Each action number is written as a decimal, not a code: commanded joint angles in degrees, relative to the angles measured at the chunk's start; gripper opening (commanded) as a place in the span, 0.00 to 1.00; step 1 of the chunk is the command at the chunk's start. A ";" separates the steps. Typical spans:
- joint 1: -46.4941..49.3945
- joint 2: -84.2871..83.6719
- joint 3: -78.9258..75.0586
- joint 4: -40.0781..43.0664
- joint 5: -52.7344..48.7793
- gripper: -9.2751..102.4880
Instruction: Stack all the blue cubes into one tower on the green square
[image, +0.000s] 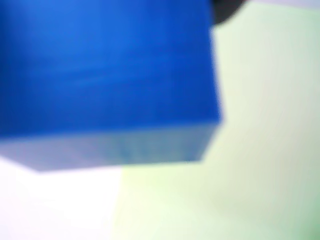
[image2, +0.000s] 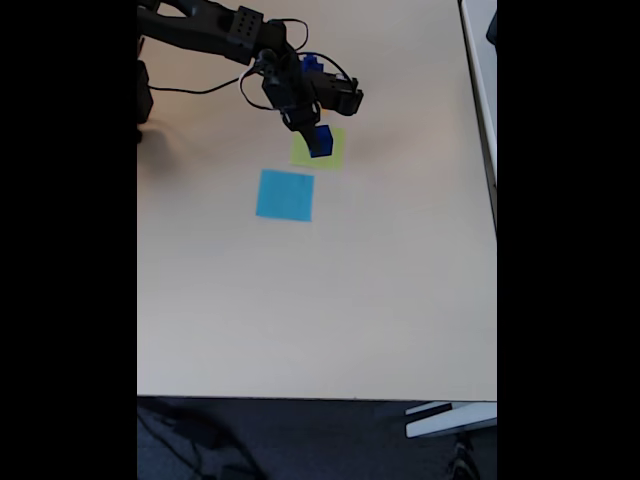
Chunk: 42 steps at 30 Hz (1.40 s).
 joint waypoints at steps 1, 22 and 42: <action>1.93 6.68 0.70 0.26 0.62 0.21; 9.67 8.61 16.96 -10.20 5.89 0.18; 13.62 5.36 21.27 -14.77 0.97 0.17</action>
